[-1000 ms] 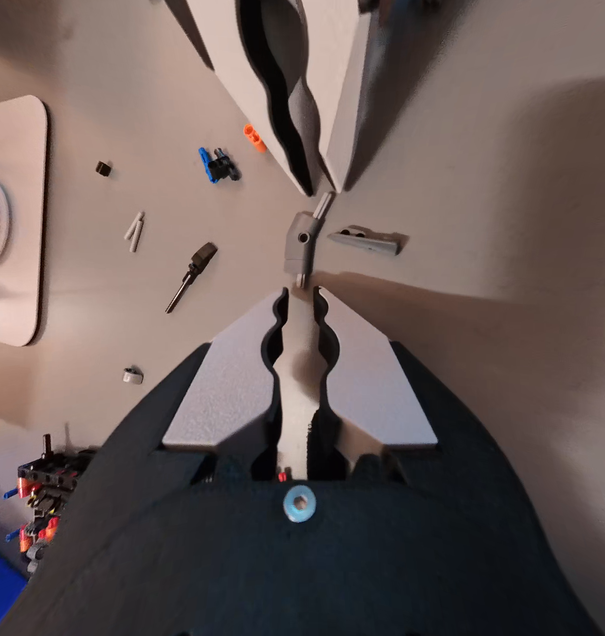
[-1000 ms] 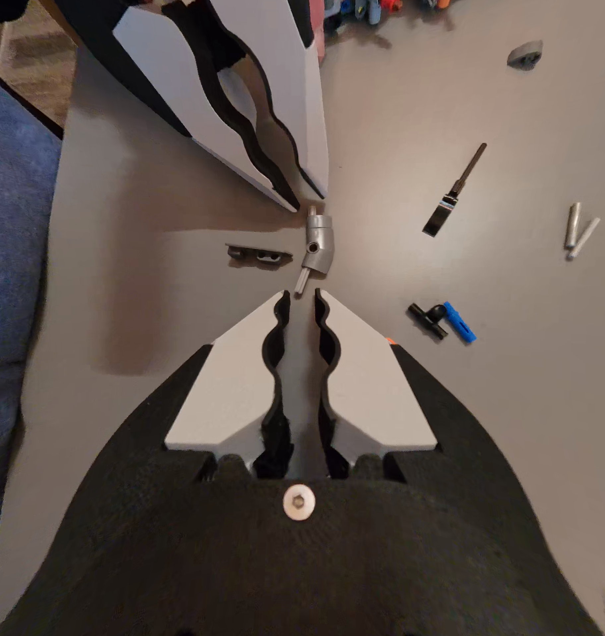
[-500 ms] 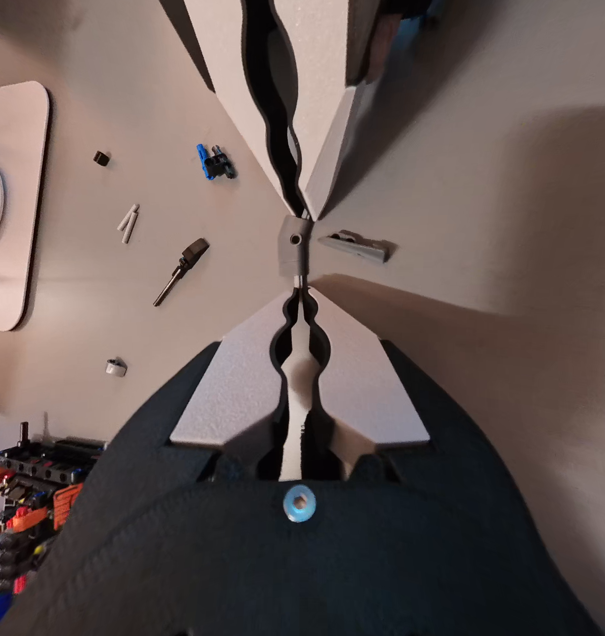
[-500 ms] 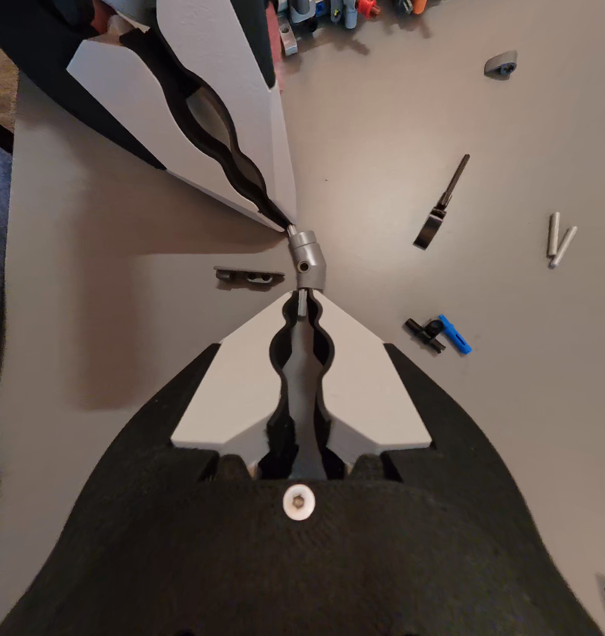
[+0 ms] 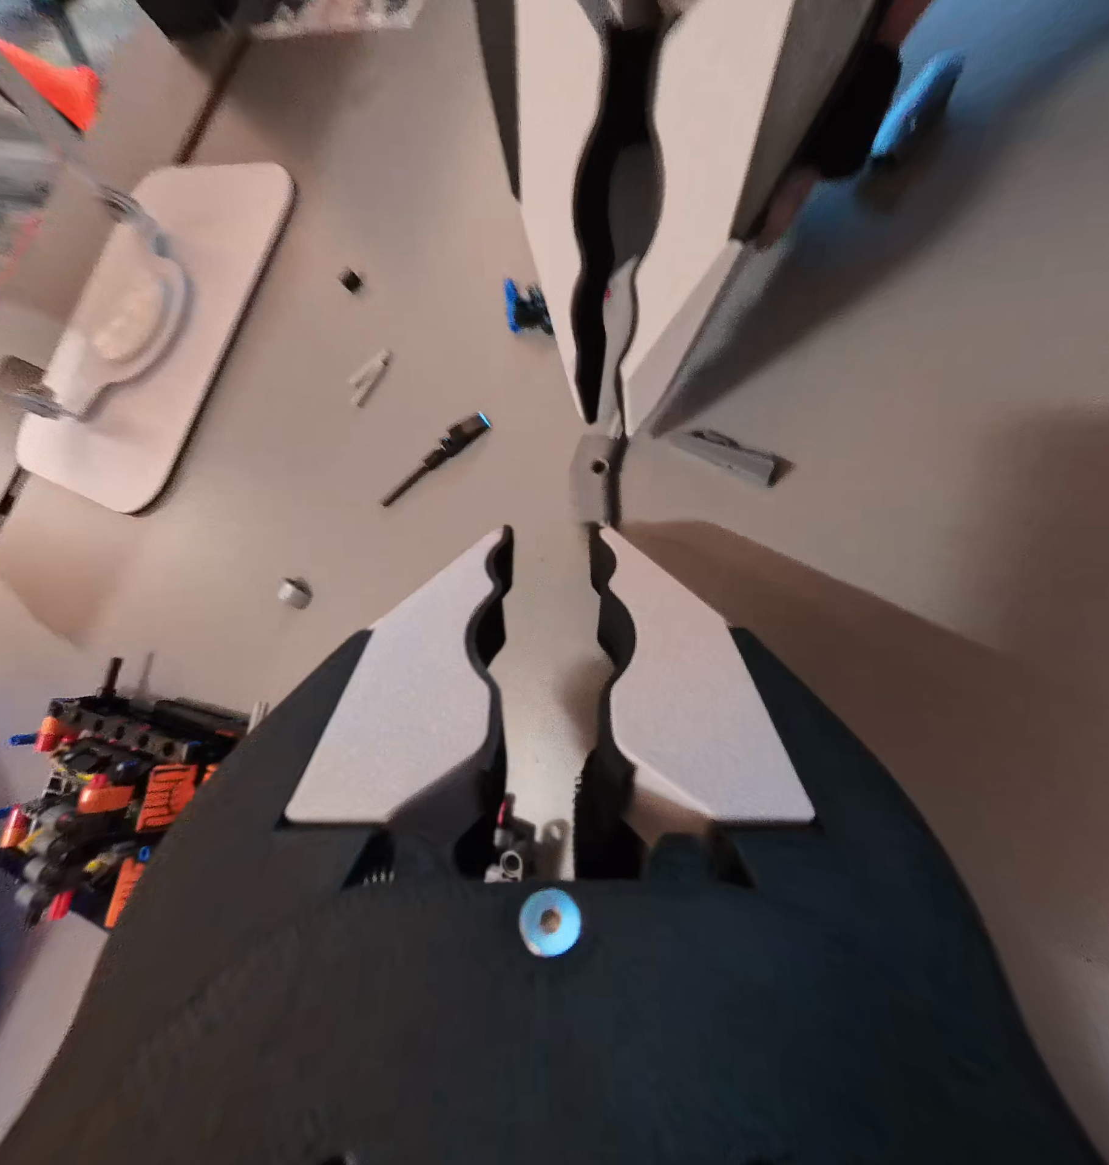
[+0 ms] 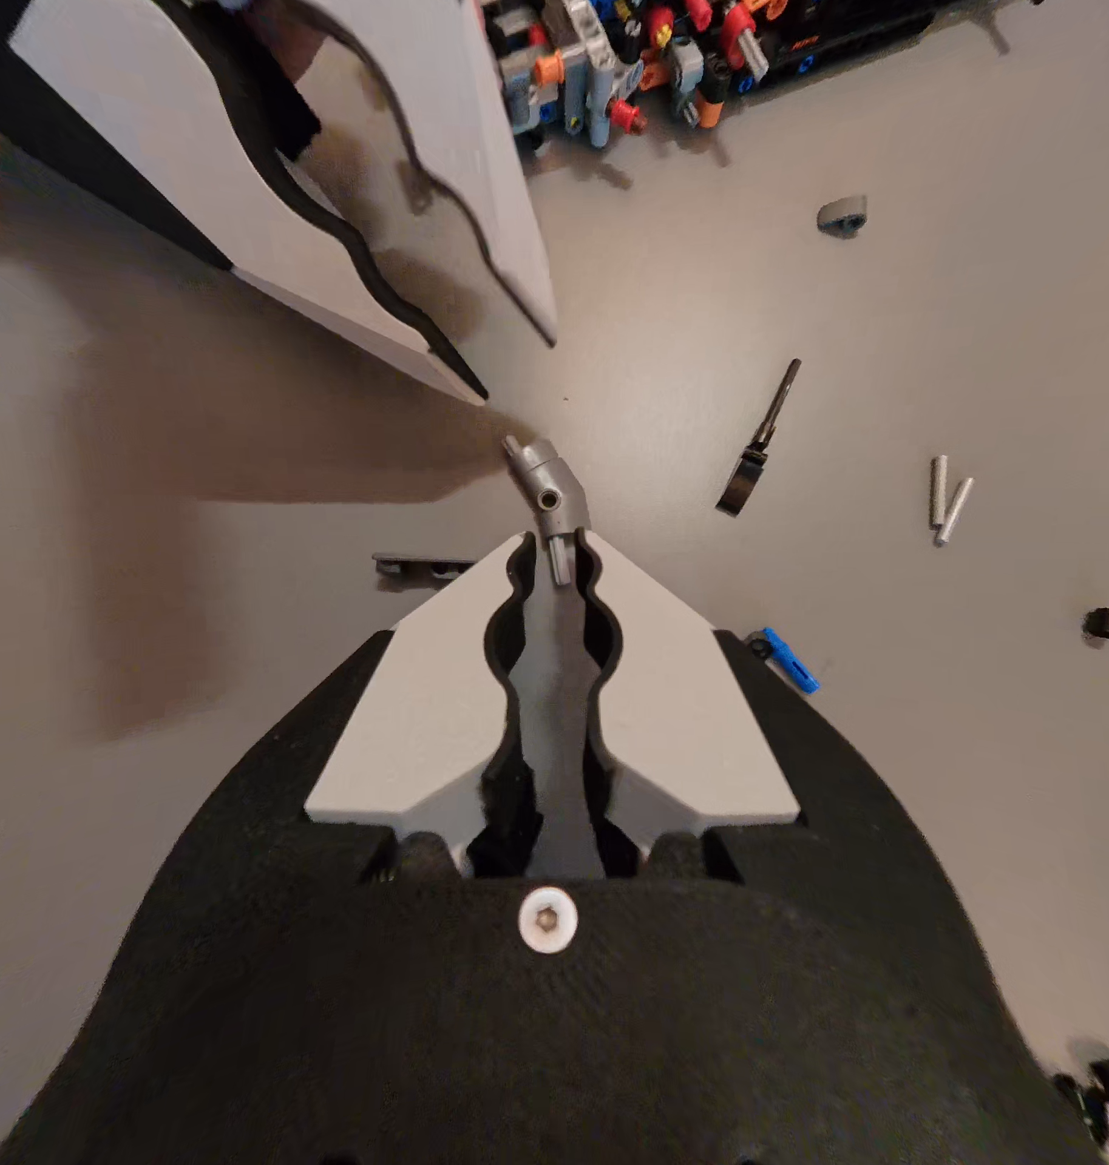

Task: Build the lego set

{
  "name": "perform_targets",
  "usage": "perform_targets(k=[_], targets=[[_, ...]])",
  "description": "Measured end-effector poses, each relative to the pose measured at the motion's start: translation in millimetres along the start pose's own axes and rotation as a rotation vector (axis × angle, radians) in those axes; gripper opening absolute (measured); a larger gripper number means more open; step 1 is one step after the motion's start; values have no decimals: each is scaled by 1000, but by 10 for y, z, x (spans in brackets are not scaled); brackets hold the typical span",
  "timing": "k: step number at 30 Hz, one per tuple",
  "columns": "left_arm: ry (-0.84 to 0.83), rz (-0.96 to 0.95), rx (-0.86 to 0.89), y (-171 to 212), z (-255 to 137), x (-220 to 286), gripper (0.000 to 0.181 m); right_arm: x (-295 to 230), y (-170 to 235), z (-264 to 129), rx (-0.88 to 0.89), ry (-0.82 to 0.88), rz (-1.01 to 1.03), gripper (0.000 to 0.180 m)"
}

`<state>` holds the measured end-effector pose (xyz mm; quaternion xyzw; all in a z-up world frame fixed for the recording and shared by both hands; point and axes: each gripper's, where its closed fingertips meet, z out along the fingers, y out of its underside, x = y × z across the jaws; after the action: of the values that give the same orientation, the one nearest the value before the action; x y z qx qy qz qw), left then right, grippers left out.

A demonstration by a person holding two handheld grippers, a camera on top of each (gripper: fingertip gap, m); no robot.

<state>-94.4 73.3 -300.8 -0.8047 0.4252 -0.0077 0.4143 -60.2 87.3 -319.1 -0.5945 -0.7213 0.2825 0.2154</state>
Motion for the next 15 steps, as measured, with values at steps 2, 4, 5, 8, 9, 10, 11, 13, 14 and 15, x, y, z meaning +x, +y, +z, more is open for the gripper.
perform_targets(k=[2,4,5,8,9,10,11,13,14,15], targets=[[-14,-32,72,-127,-95,-59,37,19,-59,-61,33,22,-1,16],[6,-65,123,-219,-162,-66,54,30,-122,-132,65,43,-15,17],[19,-86,136,-244,-181,-65,60,39,-157,-170,81,57,-19,18],[53,-124,167,-298,-219,-47,80,50,-252,-283,131,86,-30,23],[43,-137,162,-293,-217,-69,91,43,-268,-312,141,86,-28,26],[37,-145,160,-294,-220,-81,100,41,-274,-337,147,87,-21,29],[32,-149,164,-301,-228,-92,106,45,-276,-362,153,92,-17,31],[25,-156,170,-313,-248,-101,111,41,-264,-409,161,96,-19,33],[25,-163,167,-312,-249,-105,115,50,-254,-433,164,106,-18,33],[30,-171,163,-309,-251,-99,116,54,-246,-458,169,112,-19,32]])
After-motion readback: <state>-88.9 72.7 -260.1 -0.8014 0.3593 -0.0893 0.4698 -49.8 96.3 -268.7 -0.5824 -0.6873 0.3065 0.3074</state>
